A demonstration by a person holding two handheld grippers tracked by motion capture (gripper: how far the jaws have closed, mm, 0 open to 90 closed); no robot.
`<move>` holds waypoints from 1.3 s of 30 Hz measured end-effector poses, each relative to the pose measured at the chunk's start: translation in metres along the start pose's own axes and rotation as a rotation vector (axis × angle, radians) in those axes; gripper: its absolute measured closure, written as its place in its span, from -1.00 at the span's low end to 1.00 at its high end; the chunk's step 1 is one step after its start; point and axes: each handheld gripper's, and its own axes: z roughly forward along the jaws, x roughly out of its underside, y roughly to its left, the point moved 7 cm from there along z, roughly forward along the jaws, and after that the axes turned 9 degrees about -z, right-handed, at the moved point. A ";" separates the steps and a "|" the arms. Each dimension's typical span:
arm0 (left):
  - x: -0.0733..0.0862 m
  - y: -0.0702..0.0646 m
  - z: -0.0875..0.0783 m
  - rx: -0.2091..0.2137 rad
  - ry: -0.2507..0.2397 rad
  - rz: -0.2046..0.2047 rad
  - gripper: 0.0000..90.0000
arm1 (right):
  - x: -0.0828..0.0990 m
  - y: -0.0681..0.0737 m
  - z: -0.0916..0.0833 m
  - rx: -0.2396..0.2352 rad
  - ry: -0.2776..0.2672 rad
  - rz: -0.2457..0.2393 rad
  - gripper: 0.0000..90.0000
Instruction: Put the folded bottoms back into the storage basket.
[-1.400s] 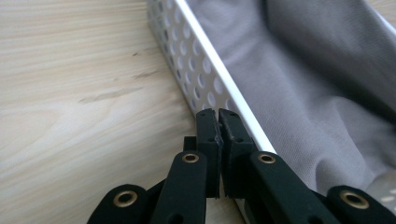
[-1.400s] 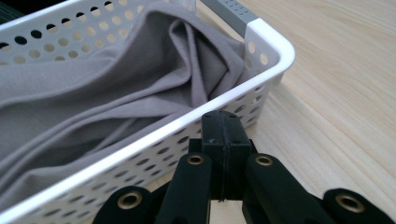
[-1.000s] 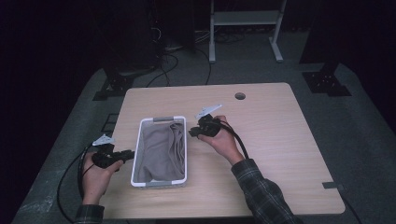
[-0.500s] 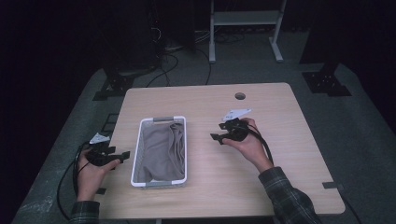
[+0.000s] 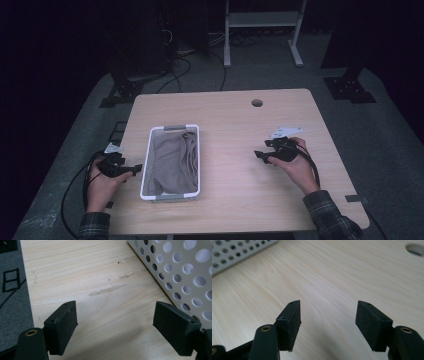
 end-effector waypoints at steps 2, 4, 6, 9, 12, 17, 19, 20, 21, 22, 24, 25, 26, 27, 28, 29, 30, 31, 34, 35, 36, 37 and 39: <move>0.001 -0.001 0.003 -0.007 0.012 0.020 -0.60 | 0.014 -0.006 -0.006 0.010 0.017 0.018 -0.22; 0.003 -0.002 0.005 -0.014 0.023 0.036 -0.61 | 0.026 -0.013 -0.012 0.025 0.028 0.038 -0.23; 0.005 -0.003 0.008 -0.018 0.039 0.047 -0.62 | 0.037 -0.020 -0.019 0.036 0.032 0.060 -0.24; 0.007 -0.005 0.012 -0.024 0.039 0.061 -0.67 | 0.054 -0.028 -0.028 0.062 0.050 0.076 -0.28; 0.007 -0.008 0.013 -0.017 0.036 0.071 -0.67 | 0.066 -0.032 -0.033 0.072 0.069 0.083 -0.32; 0.008 -0.008 0.017 0.013 -0.005 0.098 -0.83 | 0.088 -0.032 -0.037 0.074 0.110 0.083 -0.43; 0.008 -0.007 0.017 0.018 -0.020 0.101 -0.85 | 0.092 -0.033 -0.040 0.083 0.093 0.072 -0.43; 0.009 -0.007 0.018 0.022 -0.034 0.098 -0.86 | 0.093 -0.033 -0.041 0.086 0.093 0.073 -0.45; 0.009 -0.007 0.018 0.022 -0.034 0.098 -0.89 | 0.093 -0.033 -0.041 0.086 0.093 0.073 -0.45; 0.010 -0.006 0.019 0.027 -0.056 0.102 -0.91 | 0.097 -0.034 -0.042 0.097 0.057 0.071 -0.55; 0.010 -0.006 0.019 0.032 -0.074 0.102 -0.92 | 0.100 -0.034 -0.044 0.098 0.057 0.073 -0.61; 0.011 -0.006 0.019 0.031 -0.076 0.104 -0.92 | 0.100 -0.034 -0.045 0.098 0.058 0.072 -0.62; 0.011 -0.006 0.019 0.032 -0.076 0.105 -0.92 | 0.101 -0.034 -0.045 0.096 0.059 0.071 -0.63; 0.011 -0.006 0.019 0.032 -0.076 0.105 -0.92 | 0.102 -0.033 -0.046 0.094 0.060 0.070 -0.65; 0.011 -0.006 0.019 0.032 -0.076 0.105 -0.92 | 0.102 -0.033 -0.046 0.093 0.061 0.071 -0.66; 0.011 -0.006 0.019 0.033 -0.075 0.105 -0.93 | 0.102 -0.033 -0.046 0.091 0.062 0.069 -0.67; 0.011 -0.006 0.019 0.034 -0.072 0.106 -0.94 | 0.102 -0.033 -0.046 0.090 0.062 0.068 -0.68; 0.011 -0.006 0.019 0.035 -0.071 0.106 -0.95 | 0.102 -0.033 -0.046 0.088 0.062 0.066 -0.69; 0.011 -0.006 0.019 0.038 -0.071 0.110 -0.95 | 0.102 -0.033 -0.045 0.086 0.064 0.065 -0.72; 0.011 -0.006 0.019 0.038 -0.071 0.110 -0.95 | 0.102 -0.033 -0.045 0.086 0.066 0.065 -0.72; 0.011 -0.006 0.019 0.039 -0.071 0.110 -0.95 | 0.101 -0.033 -0.045 0.086 0.067 0.064 -0.73; 0.011 -0.006 0.019 0.039 -0.071 0.110 -0.95 | 0.101 -0.033 -0.044 0.086 0.067 0.064 -0.73; 0.011 -0.006 0.019 0.039 -0.071 0.110 -0.95 | 0.101 -0.033 -0.044 0.086 0.067 0.065 -0.73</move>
